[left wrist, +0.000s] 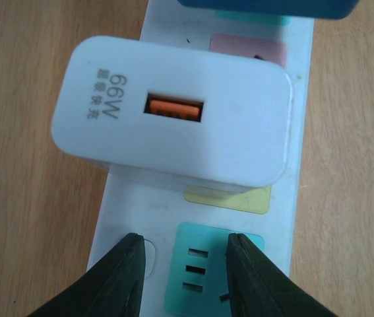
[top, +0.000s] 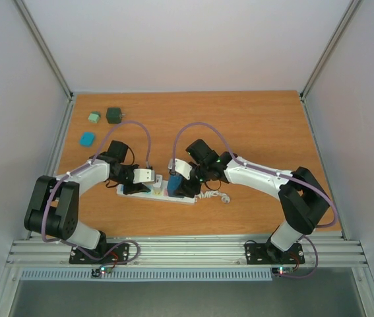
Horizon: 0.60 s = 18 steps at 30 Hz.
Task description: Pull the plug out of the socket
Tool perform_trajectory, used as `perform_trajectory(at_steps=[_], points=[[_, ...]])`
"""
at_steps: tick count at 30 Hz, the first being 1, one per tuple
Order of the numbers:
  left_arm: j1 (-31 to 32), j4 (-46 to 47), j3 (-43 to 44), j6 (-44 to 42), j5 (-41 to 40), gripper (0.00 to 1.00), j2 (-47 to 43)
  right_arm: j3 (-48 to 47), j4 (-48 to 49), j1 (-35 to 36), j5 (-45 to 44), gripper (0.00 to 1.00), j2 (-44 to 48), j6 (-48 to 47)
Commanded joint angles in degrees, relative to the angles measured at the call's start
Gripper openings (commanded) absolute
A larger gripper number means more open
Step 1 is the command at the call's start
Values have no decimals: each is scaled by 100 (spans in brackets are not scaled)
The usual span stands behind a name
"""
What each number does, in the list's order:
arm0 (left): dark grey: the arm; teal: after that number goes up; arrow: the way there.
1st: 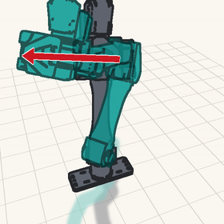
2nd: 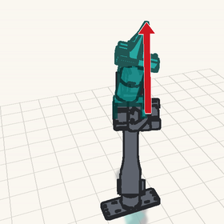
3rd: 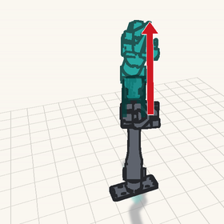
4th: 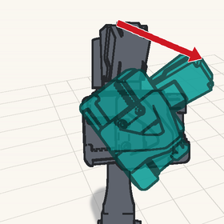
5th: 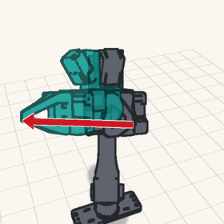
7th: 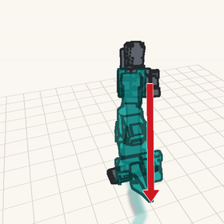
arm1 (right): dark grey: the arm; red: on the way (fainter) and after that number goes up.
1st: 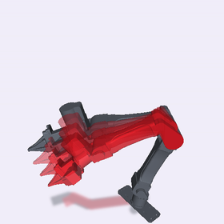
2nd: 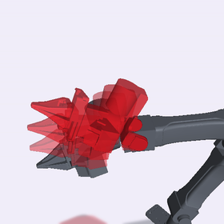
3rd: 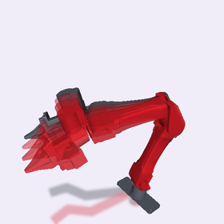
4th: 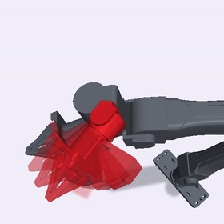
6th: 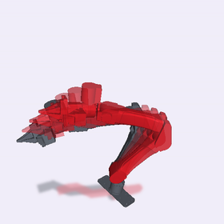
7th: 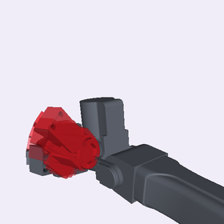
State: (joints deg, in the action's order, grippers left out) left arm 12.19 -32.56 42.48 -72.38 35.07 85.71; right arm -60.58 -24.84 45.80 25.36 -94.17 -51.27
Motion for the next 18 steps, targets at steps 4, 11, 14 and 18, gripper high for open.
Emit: perform_trajectory(at_steps=[4,11,14,18], points=[[-6,-99,-57,-49,-574,36,220,-210,111,43,106,33,341,-121],[-5,-109,11,42,-466,37,168,-159,179,-10,288,33,583,91],[-57,-163,101,129,-284,40,29,-276,143,-105,500,33,648,295],[-150,-286,284,327,49,54,-224,-420,120,-266,816,33,735,592]])
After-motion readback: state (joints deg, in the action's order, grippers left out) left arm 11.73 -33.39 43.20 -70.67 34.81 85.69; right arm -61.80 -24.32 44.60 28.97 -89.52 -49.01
